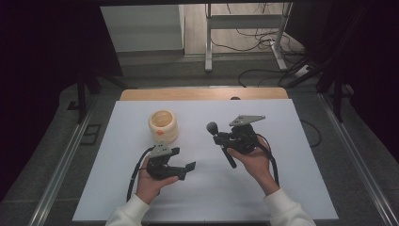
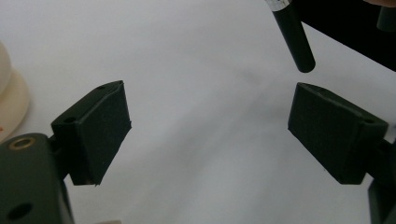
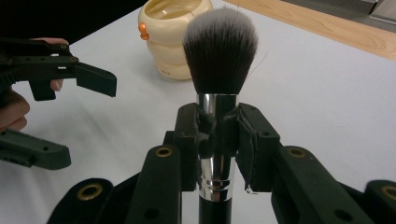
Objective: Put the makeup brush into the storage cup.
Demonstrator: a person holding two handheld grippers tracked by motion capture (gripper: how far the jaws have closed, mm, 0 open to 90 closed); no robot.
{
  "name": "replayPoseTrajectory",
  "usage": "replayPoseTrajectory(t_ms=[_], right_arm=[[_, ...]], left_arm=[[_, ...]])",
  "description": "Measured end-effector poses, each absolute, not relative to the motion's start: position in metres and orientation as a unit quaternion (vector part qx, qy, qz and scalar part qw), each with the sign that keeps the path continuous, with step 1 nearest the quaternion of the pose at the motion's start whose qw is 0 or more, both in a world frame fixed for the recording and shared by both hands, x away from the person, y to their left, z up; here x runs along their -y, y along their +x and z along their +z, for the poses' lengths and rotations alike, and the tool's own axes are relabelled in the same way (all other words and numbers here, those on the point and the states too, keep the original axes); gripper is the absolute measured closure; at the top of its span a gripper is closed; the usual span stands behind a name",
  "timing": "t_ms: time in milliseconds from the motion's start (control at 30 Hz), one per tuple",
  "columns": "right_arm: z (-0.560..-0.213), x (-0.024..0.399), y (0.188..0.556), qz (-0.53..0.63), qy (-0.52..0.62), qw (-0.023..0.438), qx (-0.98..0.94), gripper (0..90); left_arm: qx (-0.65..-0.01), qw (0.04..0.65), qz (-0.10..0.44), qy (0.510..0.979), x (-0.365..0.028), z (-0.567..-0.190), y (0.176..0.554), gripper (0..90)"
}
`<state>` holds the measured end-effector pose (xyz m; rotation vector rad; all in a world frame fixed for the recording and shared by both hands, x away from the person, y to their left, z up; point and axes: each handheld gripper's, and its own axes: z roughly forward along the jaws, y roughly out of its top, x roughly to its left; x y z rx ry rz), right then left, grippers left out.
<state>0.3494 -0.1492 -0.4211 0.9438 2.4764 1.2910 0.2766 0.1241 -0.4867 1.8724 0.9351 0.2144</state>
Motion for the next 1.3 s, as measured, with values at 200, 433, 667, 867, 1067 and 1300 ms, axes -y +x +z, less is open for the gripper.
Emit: replayPoseTrajectory(t_ms=[200, 433, 667, 867, 1067, 1300], right_arm=[[-0.421, 0.146, 0.349, 0.440, 0.317, 0.100, -0.834, 70.9], [-0.421, 0.142, 0.348, 0.443, 0.315, 0.099, -0.833, 70.9], [-0.419, 0.138, 0.347, 0.449, 0.309, 0.098, -0.833, 70.9], [-0.418, 0.135, 0.345, 0.454, 0.302, 0.101, -0.832, 70.9], [-0.419, 0.132, 0.345, 0.454, 0.298, 0.098, -0.834, 70.9], [-0.420, 0.130, 0.345, 0.455, 0.295, 0.099, -0.834, 70.9]], left_arm=[[-0.380, 0.499, 0.083, 0.774, -0.118, -0.485, 0.279, 13.5], [-0.376, 0.501, 0.080, 0.775, -0.111, -0.484, 0.281, 13.5], [-0.370, 0.506, 0.079, 0.775, -0.106, -0.478, 0.284, 13.5], [-0.371, 0.511, 0.078, 0.772, -0.104, -0.475, 0.285, 13.7], [-0.370, 0.511, 0.076, 0.772, -0.101, -0.476, 0.287, 13.7], [-0.369, 0.508, 0.073, 0.774, -0.098, -0.478, 0.287, 13.7]])
